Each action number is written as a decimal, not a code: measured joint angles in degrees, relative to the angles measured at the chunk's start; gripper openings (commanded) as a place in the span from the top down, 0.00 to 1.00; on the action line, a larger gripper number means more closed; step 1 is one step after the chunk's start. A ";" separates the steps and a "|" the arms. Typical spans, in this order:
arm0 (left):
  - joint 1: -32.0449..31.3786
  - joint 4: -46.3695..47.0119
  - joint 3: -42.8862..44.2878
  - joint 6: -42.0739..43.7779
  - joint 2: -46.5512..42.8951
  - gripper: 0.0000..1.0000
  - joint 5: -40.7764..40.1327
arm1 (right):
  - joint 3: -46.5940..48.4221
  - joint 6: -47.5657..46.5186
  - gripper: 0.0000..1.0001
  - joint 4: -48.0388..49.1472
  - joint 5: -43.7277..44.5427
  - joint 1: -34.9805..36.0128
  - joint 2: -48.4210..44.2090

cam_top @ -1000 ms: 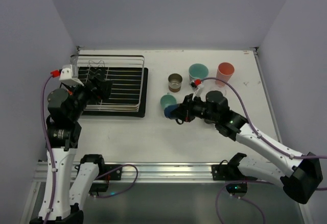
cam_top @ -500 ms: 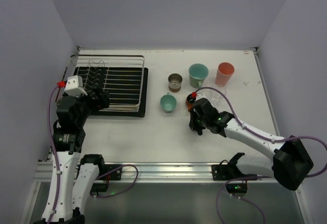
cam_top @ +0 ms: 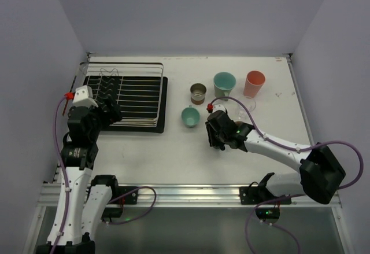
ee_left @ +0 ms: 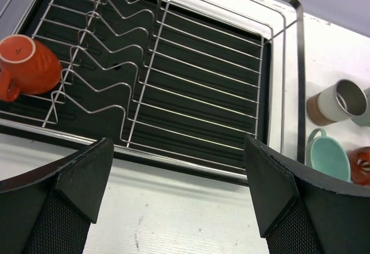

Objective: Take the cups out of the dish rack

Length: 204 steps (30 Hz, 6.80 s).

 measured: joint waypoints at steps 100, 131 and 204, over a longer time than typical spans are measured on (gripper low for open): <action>18.12 19.93 13.33 -11.39 52.57 1.00 -17.62 | -7.04 -1.99 0.29 11.19 -17.88 1.64 -26.23; 18.12 18.64 13.64 -12.96 38.53 1.00 -8.35 | -1.40 4.39 0.28 21.20 -24.02 1.64 -17.75; -10.45 10.84 4.26 -2.08 -3.34 0.00 12.61 | 5.22 3.28 1.00 10.69 -20.26 11.65 -2.36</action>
